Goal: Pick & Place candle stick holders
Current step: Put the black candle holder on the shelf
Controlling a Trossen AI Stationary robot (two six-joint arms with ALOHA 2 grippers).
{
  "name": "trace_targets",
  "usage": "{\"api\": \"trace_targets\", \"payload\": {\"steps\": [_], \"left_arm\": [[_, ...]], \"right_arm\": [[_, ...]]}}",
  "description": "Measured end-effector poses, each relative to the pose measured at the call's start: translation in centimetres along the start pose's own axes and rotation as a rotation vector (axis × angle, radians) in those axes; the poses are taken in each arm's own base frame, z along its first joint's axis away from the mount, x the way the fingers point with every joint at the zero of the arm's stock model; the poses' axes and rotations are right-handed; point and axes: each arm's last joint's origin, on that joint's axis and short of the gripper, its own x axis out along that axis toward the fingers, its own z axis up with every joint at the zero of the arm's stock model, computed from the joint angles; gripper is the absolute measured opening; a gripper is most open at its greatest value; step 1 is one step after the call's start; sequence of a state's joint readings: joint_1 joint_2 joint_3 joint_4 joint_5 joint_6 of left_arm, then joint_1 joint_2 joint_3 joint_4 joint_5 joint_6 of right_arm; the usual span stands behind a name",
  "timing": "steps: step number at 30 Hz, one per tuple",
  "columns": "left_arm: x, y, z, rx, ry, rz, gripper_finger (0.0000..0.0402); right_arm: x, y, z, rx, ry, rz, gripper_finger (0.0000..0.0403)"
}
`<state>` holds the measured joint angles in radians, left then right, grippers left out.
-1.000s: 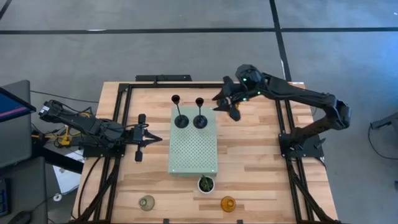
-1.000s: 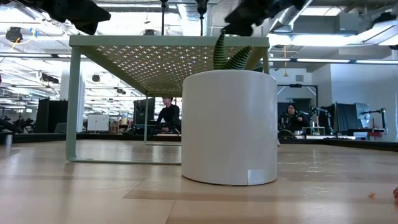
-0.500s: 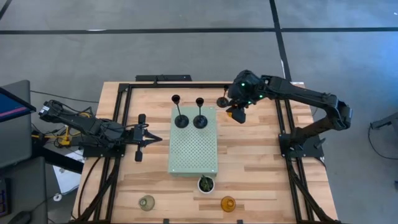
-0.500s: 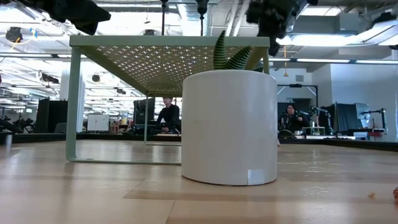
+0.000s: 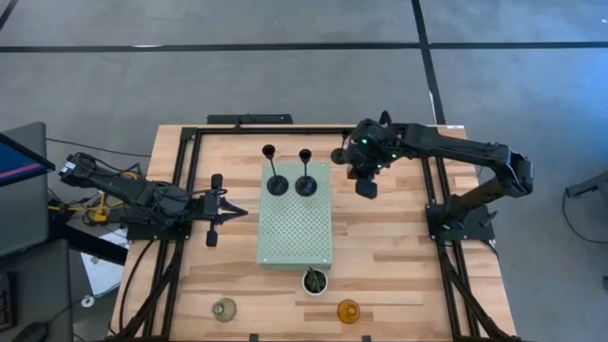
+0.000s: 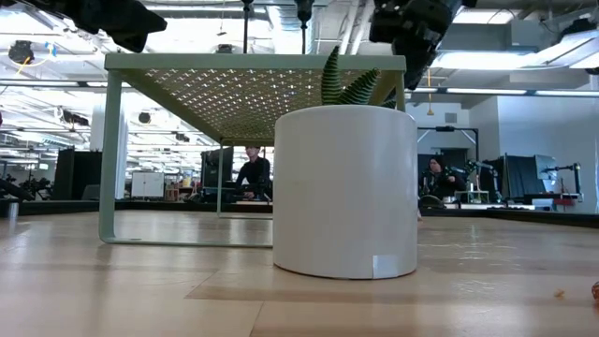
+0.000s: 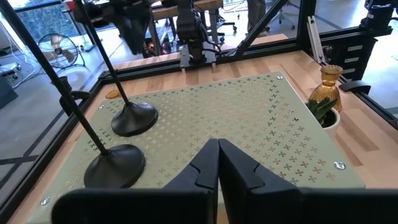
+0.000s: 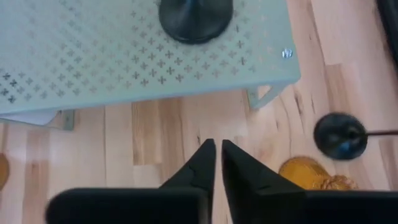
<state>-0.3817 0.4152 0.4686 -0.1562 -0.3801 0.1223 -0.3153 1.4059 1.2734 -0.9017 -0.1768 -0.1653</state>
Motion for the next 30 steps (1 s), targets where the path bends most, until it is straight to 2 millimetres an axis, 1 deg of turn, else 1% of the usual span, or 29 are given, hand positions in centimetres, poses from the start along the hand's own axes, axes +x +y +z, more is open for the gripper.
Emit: {"api": "trace_targets", "payload": {"steps": [1,3,5,8,12,15,19,21,24,30], "left_arm": [[0.0,0.0,0.0,0.0,0.0,0.0,0.0007],[0.0,0.0,0.0,0.001,0.002,-0.001,0.0007],[0.1,0.0,-0.1,0.003,0.007,-0.001,0.0007],[0.3,-0.1,-0.1,0.007,0.017,-0.002,0.0009],[0.5,-0.2,-0.2,0.011,0.027,-0.003,0.0008],[0.6,-0.3,-0.3,0.014,0.035,-0.004,0.0007],[0.8,-0.3,-0.3,0.017,0.044,-0.005,0.0009],[0.8,-0.4,-0.4,0.019,0.047,-0.005,0.0009],[0.9,-0.4,-0.4,0.019,0.049,-0.006,0.0007],[0.9,-0.4,-0.4,0.019,0.048,-0.005,0.0008]], "right_arm": [[0.0,0.0,-0.2,-0.009,-0.015,-0.002,0.0008],[0.0,0.1,-1.3,-0.013,-0.013,-0.006,0.0003],[0.1,0.2,-2.2,-0.003,-0.053,-0.032,0.0008],[0.0,0.2,-4.2,0.029,-0.126,-0.055,0.001],[0.3,0.4,-6.4,0.039,-0.295,-0.083,0.0002],[0.5,0.2,-7.8,0.058,-0.461,-0.152,0.0003],[1.8,-0.6,-9.8,0.117,-0.593,-0.263,0.0002],[2.6,-0.9,-10.5,0.123,-0.635,-0.275,0.0001],[4.1,-1.3,-11.4,0.131,-0.623,-0.281,0.0001],[5.8,-2.4,-11.2,0.151,-0.586,-0.301,0.0004]]}}
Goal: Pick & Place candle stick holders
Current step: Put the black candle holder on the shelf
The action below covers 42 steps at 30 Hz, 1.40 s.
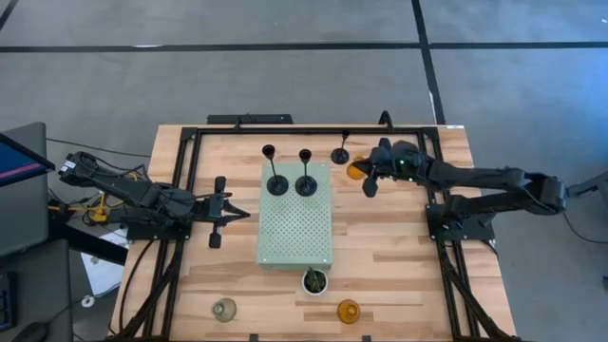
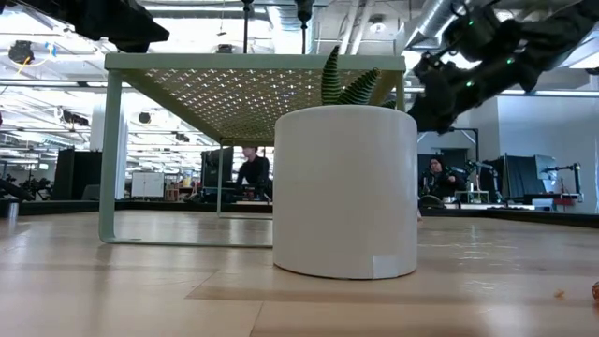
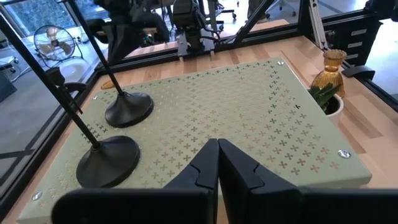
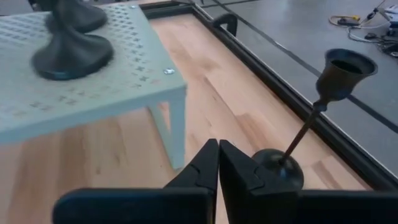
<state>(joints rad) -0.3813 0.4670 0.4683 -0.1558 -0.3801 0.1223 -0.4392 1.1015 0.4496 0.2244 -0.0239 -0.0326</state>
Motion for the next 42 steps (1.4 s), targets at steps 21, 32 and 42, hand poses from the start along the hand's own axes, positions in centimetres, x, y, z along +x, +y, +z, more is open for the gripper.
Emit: {"api": "trace_targets", "payload": {"steps": [21,32,42], "left_arm": [[0.0,0.0,0.0,0.0,0.0,0.0,0.0007],[0.0,0.0,0.0,0.0,0.0,0.0,0.0007],[0.0,0.0,0.0,0.0,-0.001,0.0,0.0007]], "right_arm": [[4.5,-3.7,1.1,0.207,0.058,-0.129,0.0257],[7.8,-5.9,1.7,0.235,0.1,-0.177,0.0278],[8.2,-7.3,1.9,0.254,0.105,-0.206,0.0252]]}}
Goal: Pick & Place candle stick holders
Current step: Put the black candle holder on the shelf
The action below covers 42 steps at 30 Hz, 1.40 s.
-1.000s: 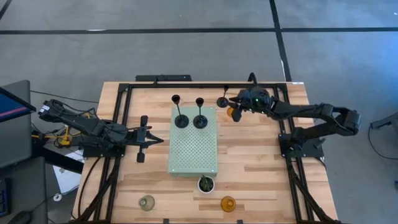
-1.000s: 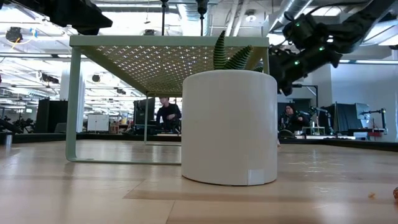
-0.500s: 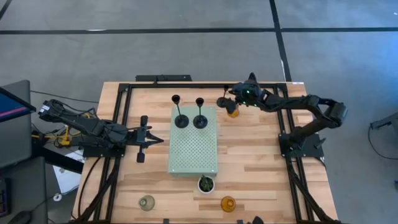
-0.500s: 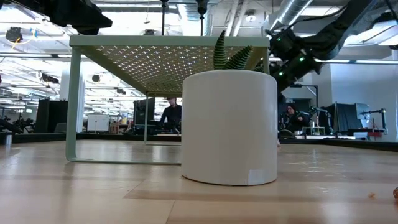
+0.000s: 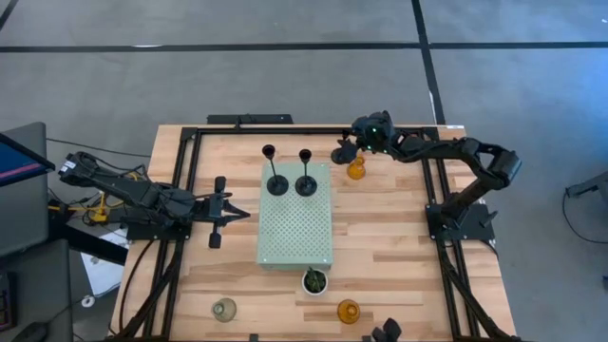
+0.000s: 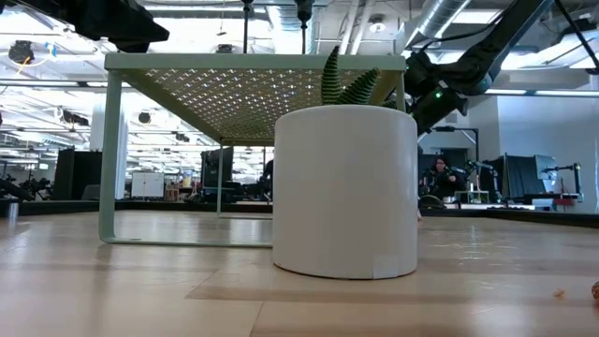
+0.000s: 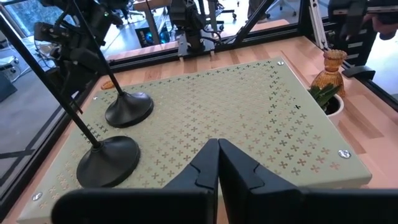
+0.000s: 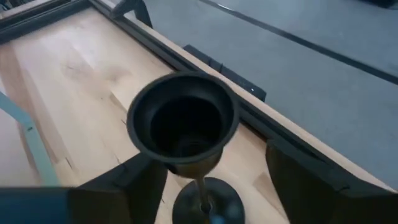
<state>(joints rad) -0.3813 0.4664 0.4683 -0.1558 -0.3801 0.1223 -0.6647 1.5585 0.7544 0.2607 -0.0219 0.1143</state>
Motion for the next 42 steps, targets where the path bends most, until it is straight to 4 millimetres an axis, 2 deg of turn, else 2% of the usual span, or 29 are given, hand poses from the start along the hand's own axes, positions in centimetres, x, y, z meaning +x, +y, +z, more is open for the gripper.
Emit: {"api": "trace_targets", "payload": {"steps": [4,12,16,21,26,30,37,42], "left_arm": [[0.0,0.0,0.0,0.0,0.0,0.0,0.0007],[0.0,0.0,0.0,0.0,0.0,0.0,0.0008],[0.0,0.0,0.0,0.0,0.0,0.0,0.0007],[0.0,0.0,0.0,0.0,0.0,0.0,0.0009],[0.0,0.0,0.0,0.0,0.0,0.0,0.0007],[0.0,0.0,0.0,0.0,0.0,0.0,0.0008],[0.0,0.0,0.0,0.0,0.0,0.0,0.0007],[0.0,0.0,0.0,0.0,0.0,0.0,0.0007]], "right_arm": [[0.0,0.0,-0.1,0.0,0.01,0.0,0.0189],[0.0,0.1,-0.2,-0.055,0.017,0.005,0.0021],[-0.4,0.4,-0.3,-0.076,0.041,0.013,0.0028],[-2.4,0.8,0.4,-0.127,0.052,0.01,0.0015],[-6.3,1.1,2.9,-0.154,-0.087,0.016,0.0017],[-10.4,1.4,4.9,-0.165,-0.21,0.029,0.0015],[-17.6,3.3,7.3,-0.19,-0.207,0.103,0.0015],[-20.6,5.8,8.1,-0.203,-0.144,0.225,0.0015]]}}
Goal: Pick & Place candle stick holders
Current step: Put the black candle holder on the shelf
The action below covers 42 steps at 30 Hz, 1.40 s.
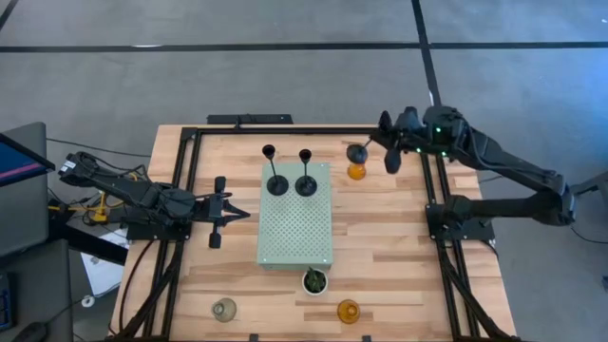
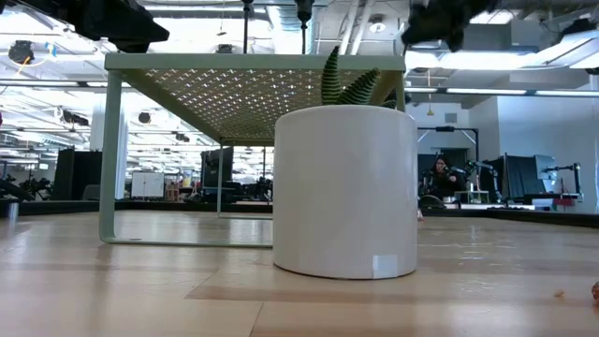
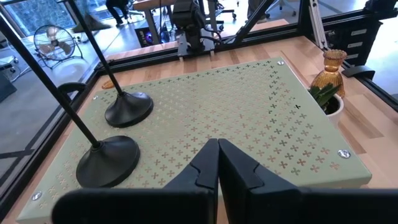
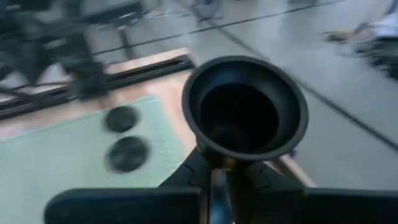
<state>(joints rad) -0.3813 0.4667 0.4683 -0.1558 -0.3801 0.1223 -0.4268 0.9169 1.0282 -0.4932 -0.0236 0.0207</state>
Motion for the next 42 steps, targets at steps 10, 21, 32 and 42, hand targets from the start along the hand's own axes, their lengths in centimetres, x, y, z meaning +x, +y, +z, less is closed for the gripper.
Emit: {"api": "trace_targets", "payload": {"steps": [10,21,32,42], "left_arm": [[0.0,0.0,0.0,0.0,0.0,0.0,0.0007],[0.0,0.0,0.0,0.0,0.0,0.0,0.0007],[0.0,0.0,0.0,0.0,0.0,0.0,0.0007],[0.0,0.0,0.0,0.001,0.001,0.0,0.0009]], "right_arm": [[3.5,6.3,-0.4,-0.057,0.085,0.253,0.0015],[7.9,11.8,1.2,-0.162,0.169,0.385,0.0015],[13.4,15.1,3.9,-0.309,0.252,0.525,0.0014],[15.7,14.4,5.2,-0.324,0.208,0.545,0.0014]]}}
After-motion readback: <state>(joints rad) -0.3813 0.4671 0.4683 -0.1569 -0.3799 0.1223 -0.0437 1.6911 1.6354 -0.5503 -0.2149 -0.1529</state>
